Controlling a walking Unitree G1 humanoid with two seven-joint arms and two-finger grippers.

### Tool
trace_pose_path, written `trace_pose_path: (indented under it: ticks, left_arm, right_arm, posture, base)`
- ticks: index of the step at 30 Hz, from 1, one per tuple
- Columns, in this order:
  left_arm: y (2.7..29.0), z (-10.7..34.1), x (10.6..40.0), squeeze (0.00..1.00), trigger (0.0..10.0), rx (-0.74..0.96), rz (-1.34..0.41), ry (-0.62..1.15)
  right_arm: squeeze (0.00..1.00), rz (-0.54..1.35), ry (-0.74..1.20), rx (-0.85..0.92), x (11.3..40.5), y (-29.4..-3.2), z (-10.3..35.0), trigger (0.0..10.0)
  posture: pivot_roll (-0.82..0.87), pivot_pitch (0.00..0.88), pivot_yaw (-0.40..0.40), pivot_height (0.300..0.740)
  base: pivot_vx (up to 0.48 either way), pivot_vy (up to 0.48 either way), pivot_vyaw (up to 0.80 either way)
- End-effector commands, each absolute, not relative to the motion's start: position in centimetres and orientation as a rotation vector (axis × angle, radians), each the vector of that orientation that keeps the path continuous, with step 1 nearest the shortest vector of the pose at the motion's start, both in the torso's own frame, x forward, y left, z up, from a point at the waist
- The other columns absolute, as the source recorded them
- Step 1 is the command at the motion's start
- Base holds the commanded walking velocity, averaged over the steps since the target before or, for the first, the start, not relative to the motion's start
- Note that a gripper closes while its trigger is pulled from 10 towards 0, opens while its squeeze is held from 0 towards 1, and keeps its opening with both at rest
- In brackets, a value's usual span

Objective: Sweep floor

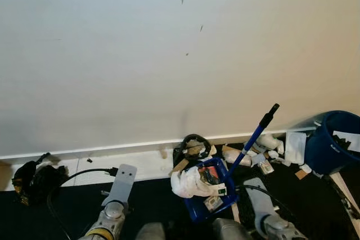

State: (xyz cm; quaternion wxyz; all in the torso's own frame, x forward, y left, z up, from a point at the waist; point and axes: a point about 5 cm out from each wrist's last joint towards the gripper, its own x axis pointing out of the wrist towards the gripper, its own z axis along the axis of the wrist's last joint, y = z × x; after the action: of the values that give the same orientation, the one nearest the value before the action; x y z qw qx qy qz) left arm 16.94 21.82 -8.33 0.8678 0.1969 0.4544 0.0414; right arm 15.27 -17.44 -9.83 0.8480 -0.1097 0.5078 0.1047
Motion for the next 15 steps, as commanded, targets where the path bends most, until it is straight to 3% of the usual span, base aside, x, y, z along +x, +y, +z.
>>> trace_pose_path:
  ticks: [1, 15]
  left_arm:
    - [22.70, -8.30, 16.62, 0.00, 10.0, 0.457, 0.095, 0.970]
    - [22.53, -8.28, 16.70, 0.00, 10.0, 0.471, 0.081, 0.965]
  right_arm:
    - [0.00, 0.223, 1.075, -0.232, 15.08, -17.49, -9.89, 10.0]
    - [0.00, 0.208, 1.088, -0.235, 14.49, -17.68, -10.10, 10.0]
  posture:
    - [0.10, 0.014, -0.053, 0.740]
    - [0.11, 0.013, -0.050, 0.740]
  base:
    - [0.000, 0.000, 0.00]
    - [0.000, 0.000, 0.00]
